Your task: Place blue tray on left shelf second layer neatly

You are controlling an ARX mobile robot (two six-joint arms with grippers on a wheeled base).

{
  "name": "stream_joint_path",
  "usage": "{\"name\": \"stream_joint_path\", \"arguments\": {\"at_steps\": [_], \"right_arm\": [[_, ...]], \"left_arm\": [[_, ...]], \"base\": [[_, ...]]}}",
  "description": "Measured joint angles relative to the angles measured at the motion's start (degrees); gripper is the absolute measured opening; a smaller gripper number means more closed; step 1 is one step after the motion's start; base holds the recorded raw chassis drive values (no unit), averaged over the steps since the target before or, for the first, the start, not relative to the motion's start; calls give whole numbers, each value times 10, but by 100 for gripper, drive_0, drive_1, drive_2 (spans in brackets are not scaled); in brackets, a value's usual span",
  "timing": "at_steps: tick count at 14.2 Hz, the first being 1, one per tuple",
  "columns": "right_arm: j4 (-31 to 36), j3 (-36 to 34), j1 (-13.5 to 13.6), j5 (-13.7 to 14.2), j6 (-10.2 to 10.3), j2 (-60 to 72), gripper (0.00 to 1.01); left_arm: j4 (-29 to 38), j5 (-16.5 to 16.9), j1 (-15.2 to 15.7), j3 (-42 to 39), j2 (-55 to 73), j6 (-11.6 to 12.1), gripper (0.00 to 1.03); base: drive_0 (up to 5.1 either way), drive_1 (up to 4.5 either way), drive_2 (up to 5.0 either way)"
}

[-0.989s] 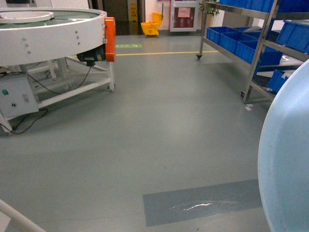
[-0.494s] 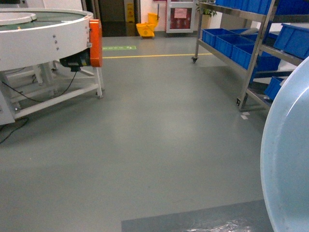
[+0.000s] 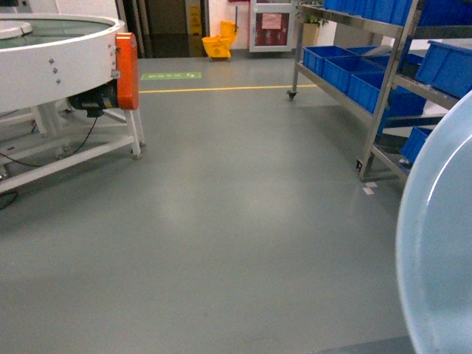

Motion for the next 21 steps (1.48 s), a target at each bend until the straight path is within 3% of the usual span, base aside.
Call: {"name": "stream_joint_path", "arguments": {"at_steps": [21], "right_arm": [[0,0,0,0,0,0,2]], "left_arm": [[0,0,0,0,0,0,98]], "base": [[5,429,-419]]}}
